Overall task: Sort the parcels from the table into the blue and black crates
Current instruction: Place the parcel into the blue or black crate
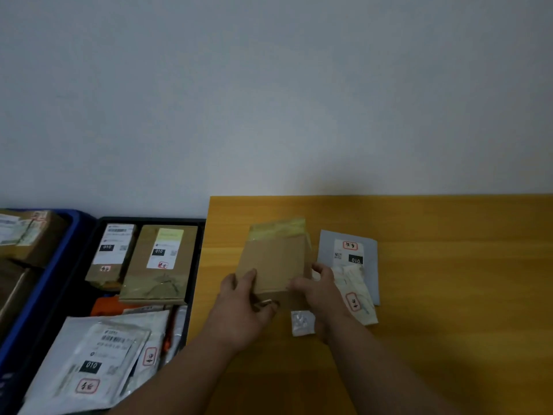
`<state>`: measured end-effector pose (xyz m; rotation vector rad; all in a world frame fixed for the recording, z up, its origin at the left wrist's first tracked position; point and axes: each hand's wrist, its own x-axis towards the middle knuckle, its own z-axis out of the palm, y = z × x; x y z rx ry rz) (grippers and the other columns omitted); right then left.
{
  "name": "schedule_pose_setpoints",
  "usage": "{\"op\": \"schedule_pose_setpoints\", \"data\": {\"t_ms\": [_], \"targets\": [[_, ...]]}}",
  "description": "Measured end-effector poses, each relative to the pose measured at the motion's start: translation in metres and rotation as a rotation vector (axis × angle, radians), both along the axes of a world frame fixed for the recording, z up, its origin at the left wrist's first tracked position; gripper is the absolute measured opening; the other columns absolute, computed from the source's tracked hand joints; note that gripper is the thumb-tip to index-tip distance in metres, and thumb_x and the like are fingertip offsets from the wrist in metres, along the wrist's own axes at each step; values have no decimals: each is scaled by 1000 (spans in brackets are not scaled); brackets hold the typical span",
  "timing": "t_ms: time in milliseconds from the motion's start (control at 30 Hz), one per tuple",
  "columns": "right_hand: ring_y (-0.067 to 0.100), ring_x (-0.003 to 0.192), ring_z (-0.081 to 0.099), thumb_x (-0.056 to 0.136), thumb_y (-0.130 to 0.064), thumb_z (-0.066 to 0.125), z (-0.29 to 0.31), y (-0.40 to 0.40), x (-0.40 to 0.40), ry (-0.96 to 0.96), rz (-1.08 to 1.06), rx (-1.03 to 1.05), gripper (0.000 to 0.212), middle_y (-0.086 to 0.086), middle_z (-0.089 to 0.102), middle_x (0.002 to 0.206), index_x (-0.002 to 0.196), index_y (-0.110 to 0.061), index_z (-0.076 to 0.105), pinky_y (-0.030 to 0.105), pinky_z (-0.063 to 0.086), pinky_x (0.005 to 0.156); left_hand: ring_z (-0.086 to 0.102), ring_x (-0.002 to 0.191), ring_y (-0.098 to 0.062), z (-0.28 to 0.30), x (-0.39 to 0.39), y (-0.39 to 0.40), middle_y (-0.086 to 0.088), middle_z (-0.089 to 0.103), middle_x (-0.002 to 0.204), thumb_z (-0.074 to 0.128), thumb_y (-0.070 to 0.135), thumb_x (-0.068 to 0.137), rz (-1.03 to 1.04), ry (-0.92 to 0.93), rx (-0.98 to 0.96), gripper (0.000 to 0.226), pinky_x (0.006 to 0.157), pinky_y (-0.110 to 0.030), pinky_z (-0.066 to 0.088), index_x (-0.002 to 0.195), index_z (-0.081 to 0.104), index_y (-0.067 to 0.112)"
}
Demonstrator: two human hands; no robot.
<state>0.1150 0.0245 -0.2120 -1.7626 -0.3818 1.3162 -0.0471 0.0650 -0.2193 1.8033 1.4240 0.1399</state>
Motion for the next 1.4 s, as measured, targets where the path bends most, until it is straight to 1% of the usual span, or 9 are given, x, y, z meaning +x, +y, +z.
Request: {"op": "schedule_pose_setpoints", "data": {"t_ms": [133,200,333,467,633,767,967,1267,1400], "targets": [[24,123,48,57,-40,82,14,3,-41,-352,77,137,107,4,45,140,146,-25,26,46,48,99,38,136,-22,24,-25,5,1,20,158,51,66,85,206,-276,-183,74,110,-36,35,147,39,28],[20,127,43,63,-45,79,20,4,-70,-623,193,219,104,0,43,142,150,-22,27,43,44,104,46,130,-20,37,-39,10,2,41,148,46,74,79,338,-495,-384,77,109,-45,39,142,45,31],[15,123,44,67,-51,64,28,2,-123,-893,407,354,93,-7,47,138,150,-27,29,39,39,103,65,95,-19,54,-68,19,-3,69,117,61,69,76,522,-788,-662,65,65,-32,56,124,60,25],[9,107,60,73,-42,56,44,3,-155,-800,416,510,55,-13,65,115,126,-29,59,44,50,91,71,98,-30,52,-101,18,-10,72,111,83,58,49,647,-895,-637,92,77,-43,59,126,55,17],[11,88,64,82,-24,58,56,-3,-169,-568,253,497,27,-5,68,97,108,-29,61,37,55,77,68,95,-34,52,-131,8,-14,64,113,82,30,70,722,-915,-555,72,65,-41,58,127,40,21],[15,113,54,89,-20,63,51,-7,-149,-696,-43,275,38,-4,58,119,126,-20,58,38,50,92,66,106,-35,56,-155,5,-14,70,114,78,35,66,671,-1065,-613,70,74,-42,56,130,50,23],[23,100,57,92,-39,60,61,-23,-133,70,148,137,31,5,61,108,114,-18,61,36,45,83,66,103,-31,64,-159,-19,-14,72,111,71,33,74,711,-1160,-626,57,74,-37,55,127,57,18],[17,82,60,88,-33,64,63,-48,-113,136,223,256,24,1,67,95,110,-22,63,32,42,74,66,104,-31,74,-139,-60,-13,73,109,64,39,87,772,-1106,-595,42,84,-38,52,122,64,16],[22,92,61,68,-49,74,63,-53,-113,147,285,263,56,4,66,108,118,-26,60,34,42,75,67,102,-31,75,-140,-68,-14,73,107,63,41,89,851,-1122,-631,39,78,-37,52,117,67,14]]}}
